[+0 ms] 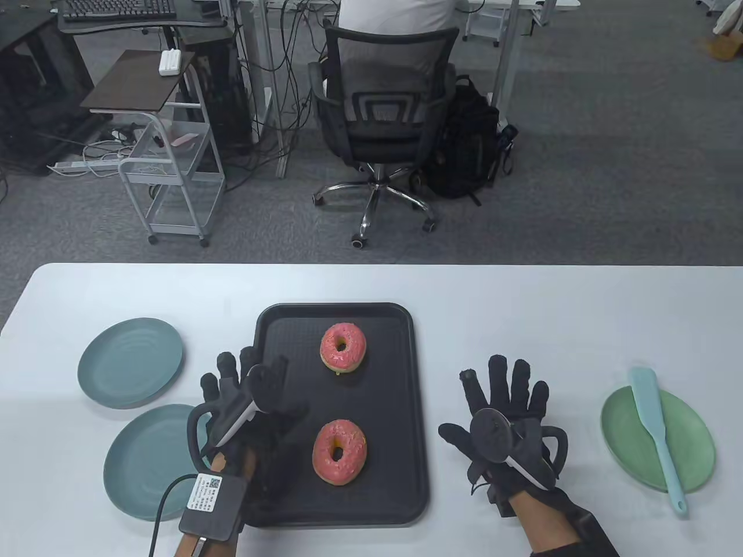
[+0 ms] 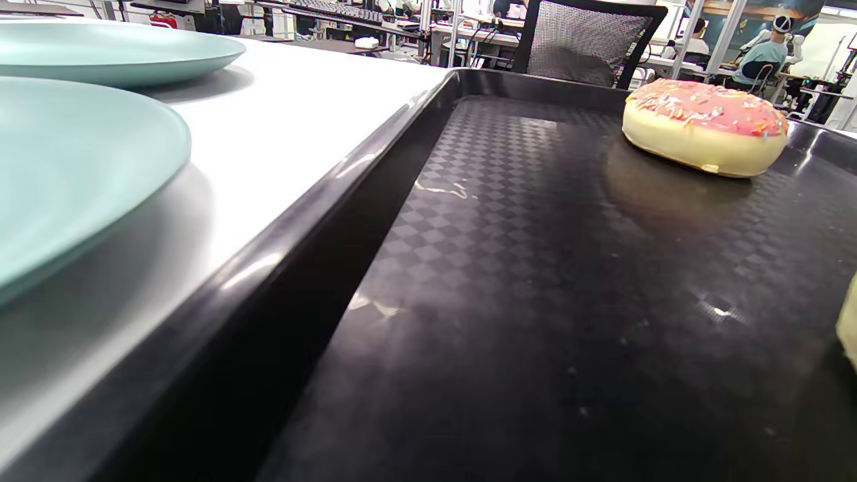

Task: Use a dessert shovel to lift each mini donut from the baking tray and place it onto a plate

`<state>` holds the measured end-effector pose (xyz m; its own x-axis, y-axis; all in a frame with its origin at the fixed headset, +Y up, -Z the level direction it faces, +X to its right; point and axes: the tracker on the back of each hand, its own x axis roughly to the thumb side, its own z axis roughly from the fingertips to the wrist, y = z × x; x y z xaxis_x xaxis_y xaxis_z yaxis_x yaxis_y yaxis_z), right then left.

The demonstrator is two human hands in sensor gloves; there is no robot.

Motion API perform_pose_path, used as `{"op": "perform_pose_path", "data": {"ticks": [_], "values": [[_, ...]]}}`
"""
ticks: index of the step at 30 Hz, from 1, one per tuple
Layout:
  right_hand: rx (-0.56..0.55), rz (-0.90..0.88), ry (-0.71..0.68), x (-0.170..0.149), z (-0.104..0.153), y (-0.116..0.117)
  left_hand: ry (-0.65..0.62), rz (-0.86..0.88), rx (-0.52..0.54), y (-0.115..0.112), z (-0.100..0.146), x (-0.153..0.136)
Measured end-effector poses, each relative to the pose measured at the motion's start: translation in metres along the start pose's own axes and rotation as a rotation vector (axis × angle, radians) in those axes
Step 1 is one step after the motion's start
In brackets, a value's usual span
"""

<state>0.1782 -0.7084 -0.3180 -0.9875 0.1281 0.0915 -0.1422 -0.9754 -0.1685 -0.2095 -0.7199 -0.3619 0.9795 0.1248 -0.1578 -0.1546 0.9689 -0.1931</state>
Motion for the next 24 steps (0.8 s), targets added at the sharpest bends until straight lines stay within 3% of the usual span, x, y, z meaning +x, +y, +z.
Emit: {"op": "perform_pose_path", "data": {"ticks": [24], "values": [[0.037,0.024,-0.025,0.005,0.001,0.004,0.028,0.033,0.008,0.005,0.000,-0.011]]}}
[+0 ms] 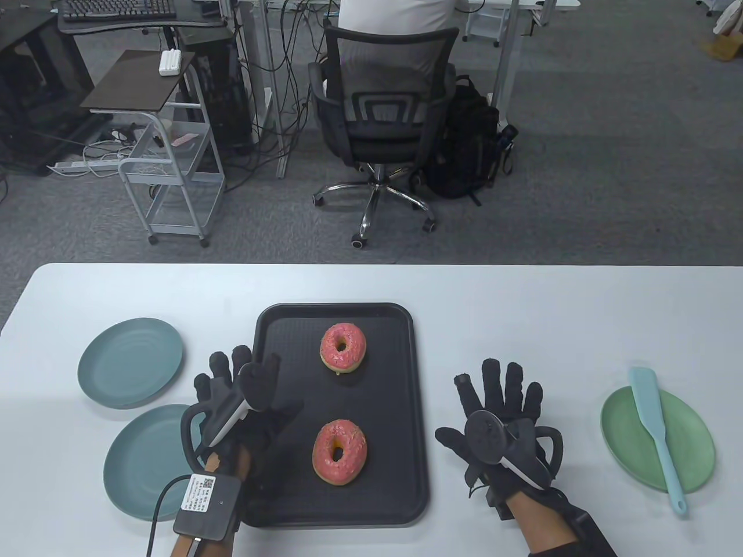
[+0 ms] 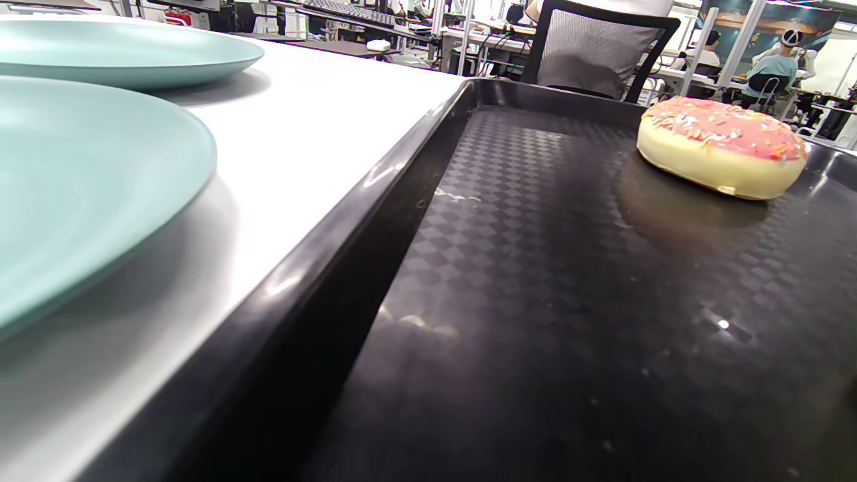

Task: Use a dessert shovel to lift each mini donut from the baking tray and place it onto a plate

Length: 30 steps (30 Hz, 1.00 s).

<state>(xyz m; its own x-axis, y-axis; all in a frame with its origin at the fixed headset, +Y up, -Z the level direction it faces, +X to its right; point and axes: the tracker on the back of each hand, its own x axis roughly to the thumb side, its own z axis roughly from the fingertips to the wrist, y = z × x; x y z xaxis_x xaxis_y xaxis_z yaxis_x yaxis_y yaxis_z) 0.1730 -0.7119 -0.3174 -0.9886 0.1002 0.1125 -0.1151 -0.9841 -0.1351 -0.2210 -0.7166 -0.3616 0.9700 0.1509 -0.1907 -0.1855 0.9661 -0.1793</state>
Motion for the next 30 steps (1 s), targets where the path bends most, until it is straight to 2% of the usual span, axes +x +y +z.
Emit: {"op": "perform_pose_path", "data": {"ticks": [8,14,18,23,30], "values": [[0.017,0.008,0.002,0.001,0.000,0.001,0.125,0.042,0.017,0.006,-0.005,-0.034],[0.028,0.017,0.006,0.001,0.000,0.001,0.348,0.150,0.004,0.009,-0.006,-0.091],[0.033,0.022,0.010,0.000,0.000,0.002,0.493,0.188,-0.041,0.000,-0.007,-0.130],[0.038,0.029,0.007,0.001,0.000,0.002,0.619,0.244,-0.117,-0.006,-0.002,-0.160],[0.041,0.042,0.003,0.001,0.000,0.003,0.726,0.204,-0.254,-0.025,-0.002,-0.179]]}}
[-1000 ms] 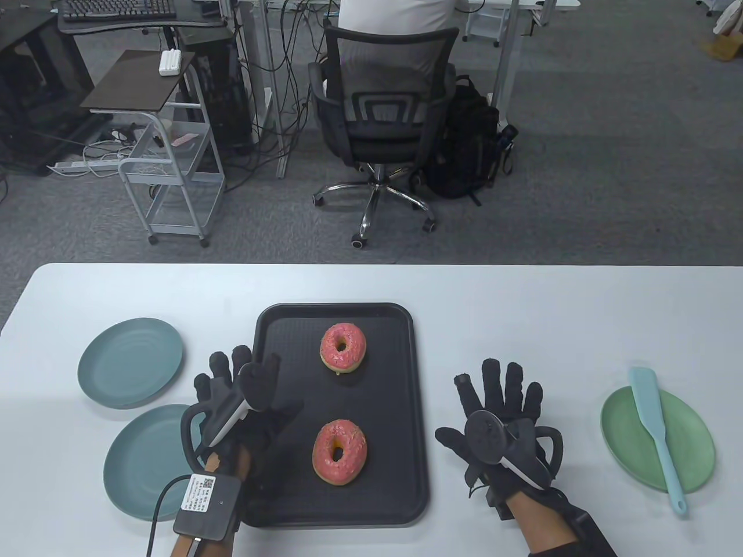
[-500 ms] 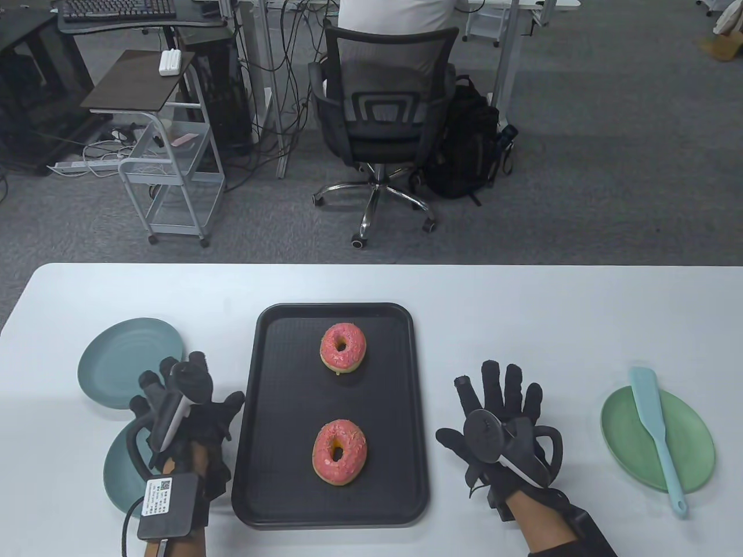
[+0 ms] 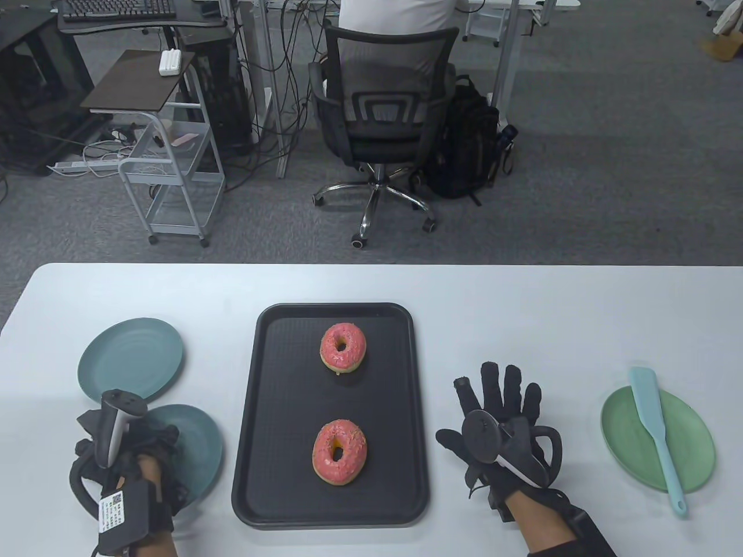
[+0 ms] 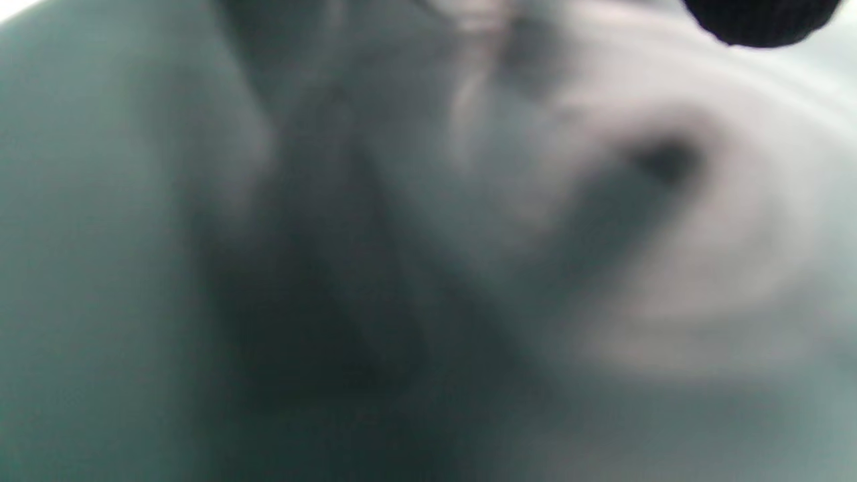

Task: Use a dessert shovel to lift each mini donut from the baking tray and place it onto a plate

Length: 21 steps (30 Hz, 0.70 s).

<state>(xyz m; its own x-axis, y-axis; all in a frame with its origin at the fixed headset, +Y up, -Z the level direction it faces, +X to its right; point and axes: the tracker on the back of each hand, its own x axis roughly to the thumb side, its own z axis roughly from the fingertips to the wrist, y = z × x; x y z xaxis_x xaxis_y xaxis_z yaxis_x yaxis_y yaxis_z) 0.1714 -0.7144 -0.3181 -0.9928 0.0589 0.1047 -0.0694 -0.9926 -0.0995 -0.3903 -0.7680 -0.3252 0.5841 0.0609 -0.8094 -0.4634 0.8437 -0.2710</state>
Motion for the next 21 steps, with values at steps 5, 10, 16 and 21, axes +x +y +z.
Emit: {"op": "perform_pose_path", "data": {"ticks": [5,10,16,21], "values": [[0.005,0.005,0.002,0.000,0.000,0.000,0.016,-0.027,-0.009,-0.003,-0.003,0.000],[0.009,0.014,0.007,0.000,0.000,0.001,0.029,-0.019,0.013,-0.001,-0.002,-0.001],[0.012,0.023,0.006,0.001,0.000,0.003,0.043,0.036,0.099,0.007,0.000,-0.003],[0.014,0.031,0.003,0.001,0.000,0.004,0.024,0.061,0.059,0.011,0.000,-0.006]]}}
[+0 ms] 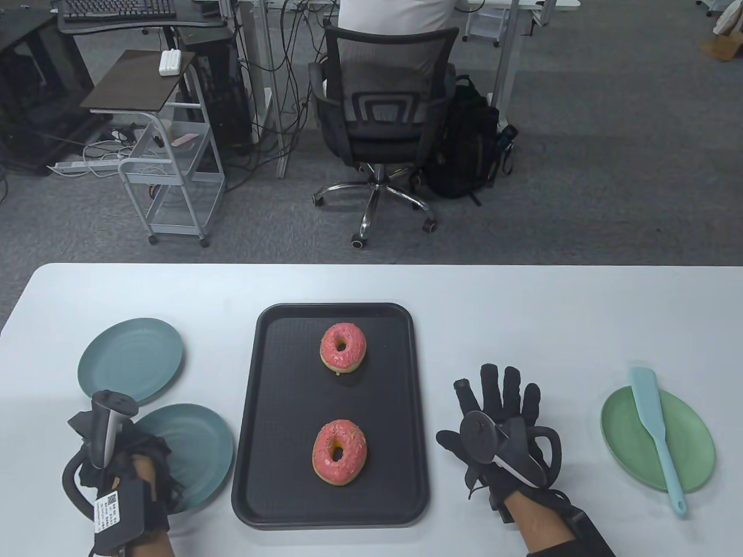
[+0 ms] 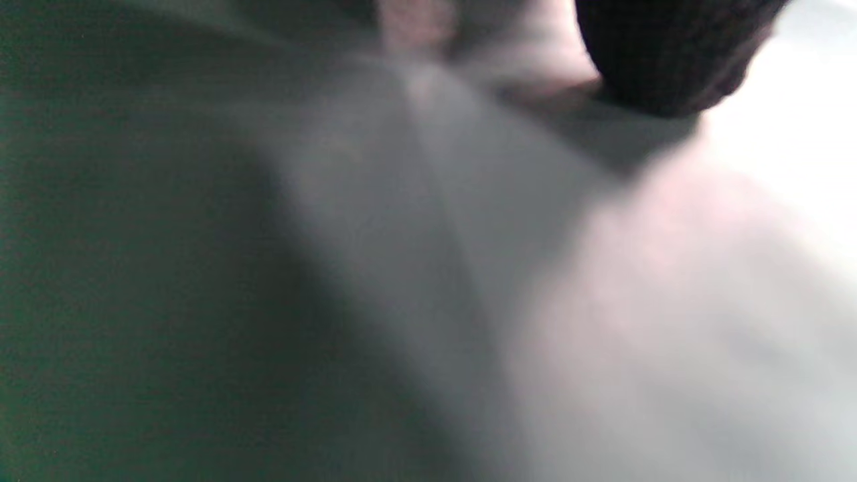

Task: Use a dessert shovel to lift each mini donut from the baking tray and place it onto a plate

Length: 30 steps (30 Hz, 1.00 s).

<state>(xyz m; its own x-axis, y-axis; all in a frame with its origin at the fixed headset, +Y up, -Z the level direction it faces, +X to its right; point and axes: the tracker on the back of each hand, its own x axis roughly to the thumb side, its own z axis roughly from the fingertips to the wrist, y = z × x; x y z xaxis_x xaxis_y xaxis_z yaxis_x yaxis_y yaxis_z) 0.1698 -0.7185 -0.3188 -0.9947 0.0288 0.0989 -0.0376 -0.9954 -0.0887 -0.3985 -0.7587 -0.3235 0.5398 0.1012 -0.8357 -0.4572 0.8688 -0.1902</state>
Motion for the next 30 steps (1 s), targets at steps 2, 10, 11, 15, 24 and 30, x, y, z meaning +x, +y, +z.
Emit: {"op": "perform_pose_path", "data": {"ticks": [2,10,11,15,24,30], "values": [[0.000,0.003,0.000,0.000,0.000,0.000,-0.005,0.024,0.023,0.002,0.001,0.000],[0.008,0.016,-0.002,0.001,0.000,0.001,-0.029,0.106,0.111,0.010,0.002,-0.003],[0.008,0.016,-0.002,0.001,0.000,0.002,-0.046,0.124,0.092,0.011,0.002,-0.005],[0.012,0.018,-0.002,0.001,0.000,0.003,-0.075,0.260,0.017,0.016,-0.002,-0.017],[0.021,0.026,-0.004,0.003,-0.001,0.006,-0.113,0.385,0.061,0.031,0.004,-0.027],[0.024,0.027,-0.001,0.002,-0.001,0.007,-0.201,0.531,0.013,0.036,0.011,-0.023]]}}
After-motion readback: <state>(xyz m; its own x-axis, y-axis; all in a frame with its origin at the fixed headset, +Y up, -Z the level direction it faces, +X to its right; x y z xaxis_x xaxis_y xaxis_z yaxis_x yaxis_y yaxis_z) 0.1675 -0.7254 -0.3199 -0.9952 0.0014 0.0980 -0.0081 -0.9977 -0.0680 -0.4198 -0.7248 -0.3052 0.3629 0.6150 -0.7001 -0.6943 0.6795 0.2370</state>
